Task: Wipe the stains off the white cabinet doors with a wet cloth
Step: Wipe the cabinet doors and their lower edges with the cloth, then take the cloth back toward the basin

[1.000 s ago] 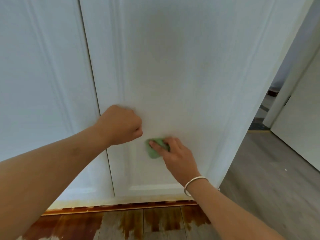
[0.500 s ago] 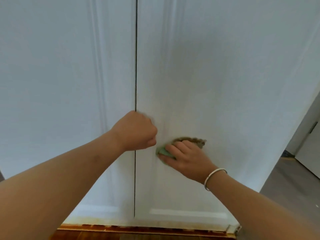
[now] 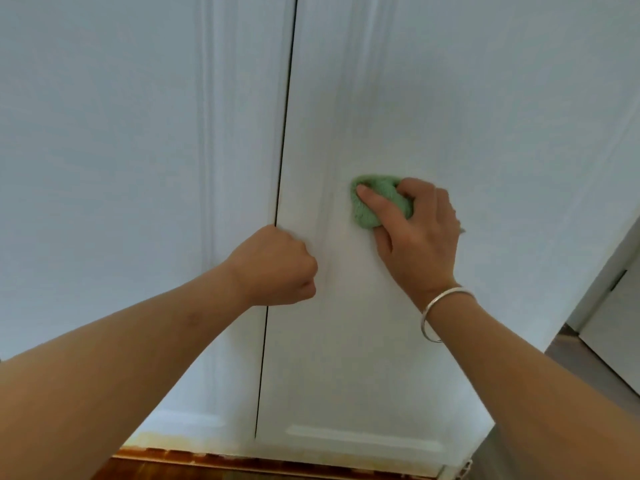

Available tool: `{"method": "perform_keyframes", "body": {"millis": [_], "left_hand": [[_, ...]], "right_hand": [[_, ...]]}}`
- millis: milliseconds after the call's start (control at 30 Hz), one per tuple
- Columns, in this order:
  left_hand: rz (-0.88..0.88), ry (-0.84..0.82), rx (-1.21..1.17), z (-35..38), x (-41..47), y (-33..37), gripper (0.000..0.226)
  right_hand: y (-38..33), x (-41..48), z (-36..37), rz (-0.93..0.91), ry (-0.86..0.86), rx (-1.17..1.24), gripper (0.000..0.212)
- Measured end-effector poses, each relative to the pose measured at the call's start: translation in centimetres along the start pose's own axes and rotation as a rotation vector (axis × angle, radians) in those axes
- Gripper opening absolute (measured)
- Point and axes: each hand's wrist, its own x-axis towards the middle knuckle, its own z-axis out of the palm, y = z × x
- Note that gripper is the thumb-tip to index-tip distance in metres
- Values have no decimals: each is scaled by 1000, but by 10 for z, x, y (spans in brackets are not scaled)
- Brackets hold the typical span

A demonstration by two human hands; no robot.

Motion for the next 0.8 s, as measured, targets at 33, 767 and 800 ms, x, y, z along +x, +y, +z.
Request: {"method": "perform_keyframes", "body": {"millis": [33,767,800], "left_hand": [[-10,18,-37,-3,-2,0,40],[-344,-285,-752,2,-39,12,38],[-369,-359,-915,-2,-46,10,35]], "right_hand": [[-4,-11,3,-12,-5,0,41],[-108,-95,-40,1108,-1137,1139,37],[-116,-83,-38,1255,-1123,1257,36]]}}
